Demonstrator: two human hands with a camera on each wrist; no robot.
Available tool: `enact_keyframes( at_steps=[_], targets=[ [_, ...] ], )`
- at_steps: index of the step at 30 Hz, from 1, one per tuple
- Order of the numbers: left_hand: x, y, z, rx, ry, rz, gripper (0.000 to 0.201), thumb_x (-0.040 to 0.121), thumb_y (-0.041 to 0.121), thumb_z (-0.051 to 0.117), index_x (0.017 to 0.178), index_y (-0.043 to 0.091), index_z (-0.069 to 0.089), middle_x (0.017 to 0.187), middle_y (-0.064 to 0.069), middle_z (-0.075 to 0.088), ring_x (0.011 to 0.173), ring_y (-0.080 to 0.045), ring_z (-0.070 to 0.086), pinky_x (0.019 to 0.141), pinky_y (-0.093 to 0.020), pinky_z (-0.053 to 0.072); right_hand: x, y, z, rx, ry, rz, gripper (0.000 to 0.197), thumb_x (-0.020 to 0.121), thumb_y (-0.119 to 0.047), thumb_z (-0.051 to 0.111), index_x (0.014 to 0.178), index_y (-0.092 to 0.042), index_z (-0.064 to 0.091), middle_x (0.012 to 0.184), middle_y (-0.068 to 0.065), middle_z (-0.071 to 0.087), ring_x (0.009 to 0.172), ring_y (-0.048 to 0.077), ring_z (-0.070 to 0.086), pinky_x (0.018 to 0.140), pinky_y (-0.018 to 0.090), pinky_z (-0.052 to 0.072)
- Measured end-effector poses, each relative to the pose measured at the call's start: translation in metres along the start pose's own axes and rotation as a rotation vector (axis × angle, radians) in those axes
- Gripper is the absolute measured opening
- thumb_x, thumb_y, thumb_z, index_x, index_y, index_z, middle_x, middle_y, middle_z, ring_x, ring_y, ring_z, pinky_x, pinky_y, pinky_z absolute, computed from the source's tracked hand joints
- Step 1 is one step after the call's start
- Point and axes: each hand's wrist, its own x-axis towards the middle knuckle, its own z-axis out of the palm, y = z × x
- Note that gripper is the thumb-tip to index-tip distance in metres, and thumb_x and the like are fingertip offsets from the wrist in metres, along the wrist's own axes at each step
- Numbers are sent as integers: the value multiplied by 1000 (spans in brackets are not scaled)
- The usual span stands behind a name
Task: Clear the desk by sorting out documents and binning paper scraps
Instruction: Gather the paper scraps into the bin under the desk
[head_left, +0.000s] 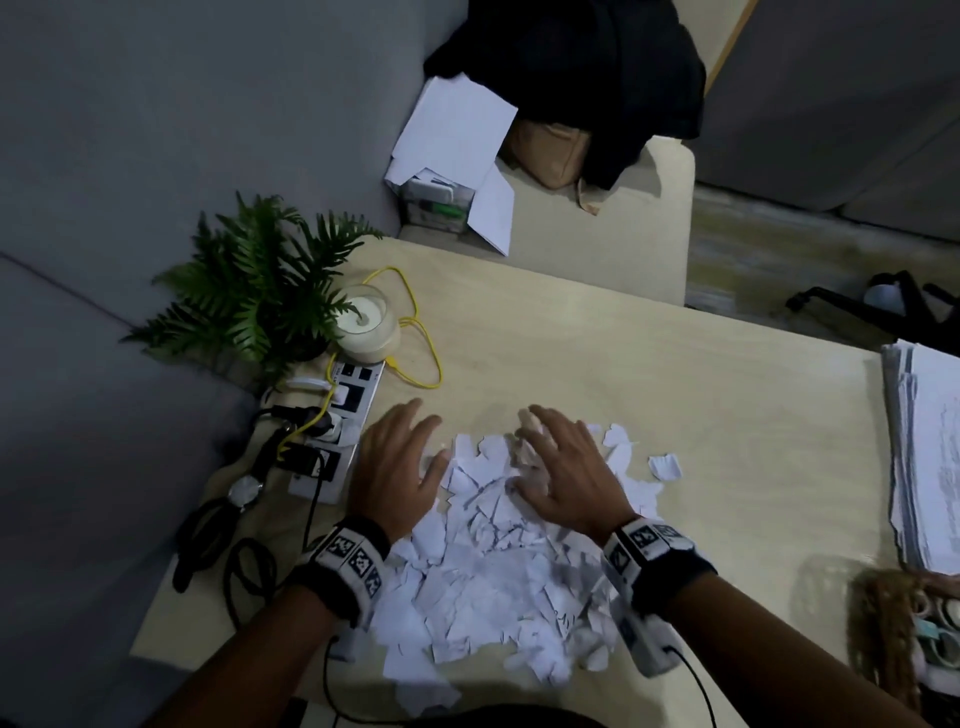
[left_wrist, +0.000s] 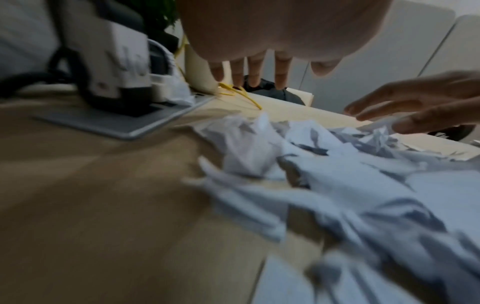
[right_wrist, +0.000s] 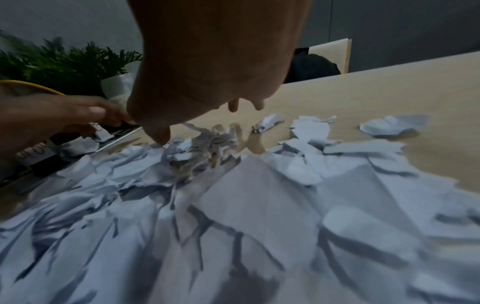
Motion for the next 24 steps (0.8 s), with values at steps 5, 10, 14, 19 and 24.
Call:
enact_keyframes(
  at_steps=[5,10,14,19,24],
  targets=[
    [-35,4,8,53,-183,-203,71,86,71,30,144,31,37,160,-7,17,148,-30,13,112,-58,17,12,3,-4,-10,-100,262,70,83,-71,34,137,-28,46,156,5,27,143,30,23,107,64,26],
    [-48,30,30,-131,-256,-155,88,84,81,14,153,27,14,162,-2,-8,149,-18,-10,119,-53,7,-15,9,-7,15,-272,238,84,80,-83,18,135,-28,50,159,0,20,146,25,12,106,65,26],
    [-34,55,35,-119,-245,31,87,80,84,32,151,42,6,161,0,-17,149,-20,-11,119,-48,3,-51,12,-6,3,-141,101,65,91,-68,30,122,-18,59,148,3,42,141,26,31,102,62,32],
    [-13,72,45,103,-318,230,87,72,89,38,147,48,24,162,-3,-1,149,-31,-3,114,-61,2,-81,18,-13,71,112,236,53,90,-60,49,127,-22,51,156,3,29,145,25,25,110,62,22],
    [-5,72,53,171,-328,284,67,58,42,82,118,28,57,130,-6,49,127,-32,42,103,-55,34,-87,2,-8,23,-178,249,109,61,-93,49,151,-44,13,163,-4,-12,149,31,-11,107,72,7]
  ],
)
